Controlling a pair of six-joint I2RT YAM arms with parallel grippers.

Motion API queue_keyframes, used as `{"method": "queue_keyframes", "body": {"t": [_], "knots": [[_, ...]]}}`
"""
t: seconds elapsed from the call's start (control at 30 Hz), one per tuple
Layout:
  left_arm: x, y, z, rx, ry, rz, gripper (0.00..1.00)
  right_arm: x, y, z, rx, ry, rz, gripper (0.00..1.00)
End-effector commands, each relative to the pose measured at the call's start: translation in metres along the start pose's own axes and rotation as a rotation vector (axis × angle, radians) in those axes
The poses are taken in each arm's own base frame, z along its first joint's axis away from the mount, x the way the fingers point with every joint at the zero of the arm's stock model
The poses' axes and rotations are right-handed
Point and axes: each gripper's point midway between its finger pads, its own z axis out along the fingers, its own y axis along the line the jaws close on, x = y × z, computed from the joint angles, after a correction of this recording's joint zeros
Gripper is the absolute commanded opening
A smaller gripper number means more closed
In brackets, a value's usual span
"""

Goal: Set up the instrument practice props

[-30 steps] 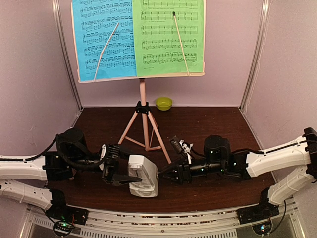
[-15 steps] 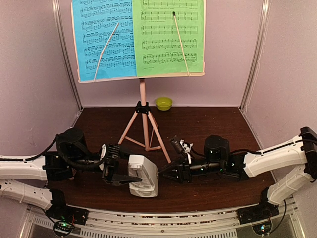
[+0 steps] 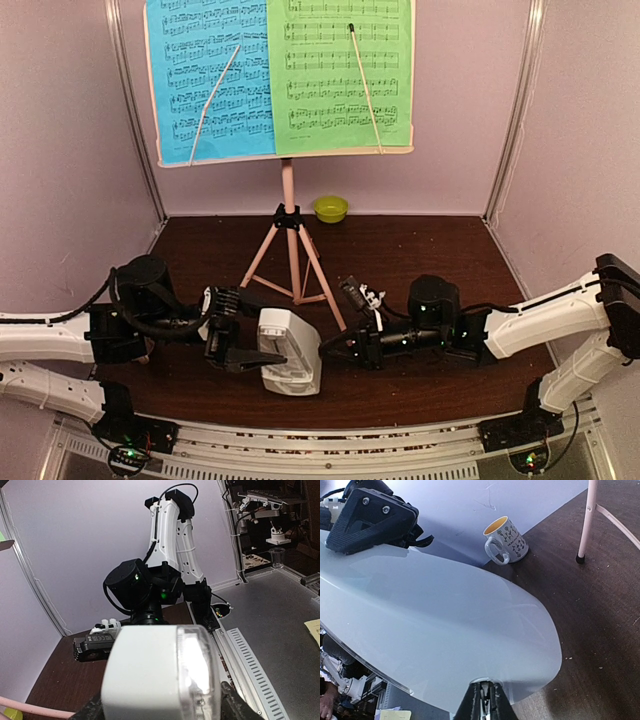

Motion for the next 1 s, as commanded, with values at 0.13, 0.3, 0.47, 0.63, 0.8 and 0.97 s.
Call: {"method": "queue_keyframes", "body": {"t": [0.13,0.3,0.47,0.63,0.8,0.97], "knots": [[-0.064,0.016,-0.009,-0.052,-0.161,0.149,0.26,-0.01,0.004,-0.003,-0.049,-0.051,0.077,0.0],[-0.062,0.012,-0.011,-0.028,-0.125,0.188,0.26,-0.017,0.005,-0.004,-0.082,-0.06,0.173,0.0],[-0.062,0.006,-0.014,0.003,-0.084,0.231,0.25,-0.018,0.0,-0.004,-0.094,-0.064,0.342,0.0],[-0.062,0.0,-0.016,0.037,-0.053,0.266,0.25,-0.021,-0.001,-0.004,-0.128,-0.063,0.529,0.0],[-0.059,-0.005,-0.012,0.062,-0.029,0.28,0.25,-0.023,-0.007,-0.005,-0.113,-0.066,0.672,0.0],[-0.058,-0.006,-0.009,0.07,-0.024,0.277,0.24,-0.015,-0.013,-0.005,-0.099,-0.05,0.837,0.0]]}}
